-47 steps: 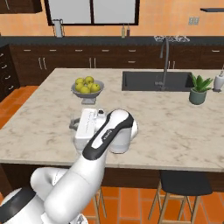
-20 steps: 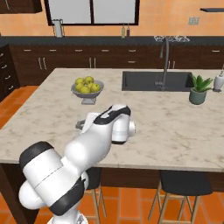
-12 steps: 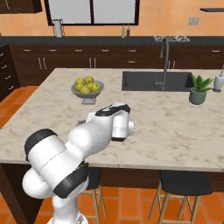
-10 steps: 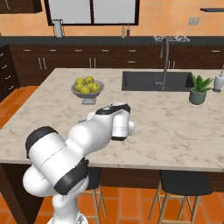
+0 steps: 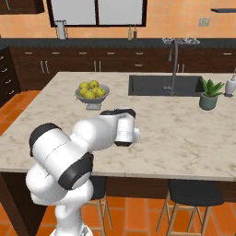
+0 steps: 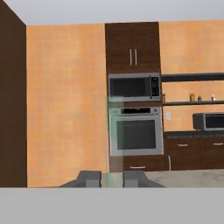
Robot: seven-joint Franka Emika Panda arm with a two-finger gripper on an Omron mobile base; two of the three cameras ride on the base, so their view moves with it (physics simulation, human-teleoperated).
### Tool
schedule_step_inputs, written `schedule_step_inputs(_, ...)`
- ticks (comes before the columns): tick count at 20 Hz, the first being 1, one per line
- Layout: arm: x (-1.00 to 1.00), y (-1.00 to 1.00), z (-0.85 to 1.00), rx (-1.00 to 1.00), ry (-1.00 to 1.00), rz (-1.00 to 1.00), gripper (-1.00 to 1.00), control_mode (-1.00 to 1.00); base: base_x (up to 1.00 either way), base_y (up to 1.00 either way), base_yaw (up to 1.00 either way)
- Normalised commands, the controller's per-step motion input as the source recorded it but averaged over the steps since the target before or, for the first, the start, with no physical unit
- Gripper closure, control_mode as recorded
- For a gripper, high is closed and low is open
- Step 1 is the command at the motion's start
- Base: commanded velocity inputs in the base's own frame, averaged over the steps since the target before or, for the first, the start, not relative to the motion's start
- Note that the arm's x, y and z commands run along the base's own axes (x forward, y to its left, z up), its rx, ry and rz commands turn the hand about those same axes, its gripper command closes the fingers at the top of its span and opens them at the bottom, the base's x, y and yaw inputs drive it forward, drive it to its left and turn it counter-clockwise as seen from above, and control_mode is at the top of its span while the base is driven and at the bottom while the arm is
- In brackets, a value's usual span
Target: Take a straw from the drawer in front and place it inside the glass cup on the dining counter.
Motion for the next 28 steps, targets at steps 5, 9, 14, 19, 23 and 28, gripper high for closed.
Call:
schedule_step_inputs(5, 0.04, 0.01, -0.13, 0.0, 0.0, 0.0, 1.0, -1.0, 0.0, 0.0, 0.0)
schedule_step_inputs(9, 0.04, 0.0, -0.18, 0.0, 0.0, 0.0, 1.0, -1.0, 0.0, 0.0, 0.0)
schedule_step_inputs(14, 0.09, 0.0, -0.15, 0.0, 0.0, 0.0, 1.0, -1.0, 0.0, 0.0, 0.0)
schedule_step_inputs(19, 0.1, 0.0, -0.17, 0.0, 0.0, 0.0, 1.0, -1.0, 0.0, 0.0, 0.0)
schedule_step_inputs(23, 0.12, 0.0, -0.15, 0.0, 0.0, 0.0, 1.0, -1.0, 0.0, 0.0, 0.0)
schedule_step_inputs(28, 0.13, 0.0, -0.12, 0.0, 0.0, 0.0, 1.0, -1.0, 0.0, 0.0, 0.0)
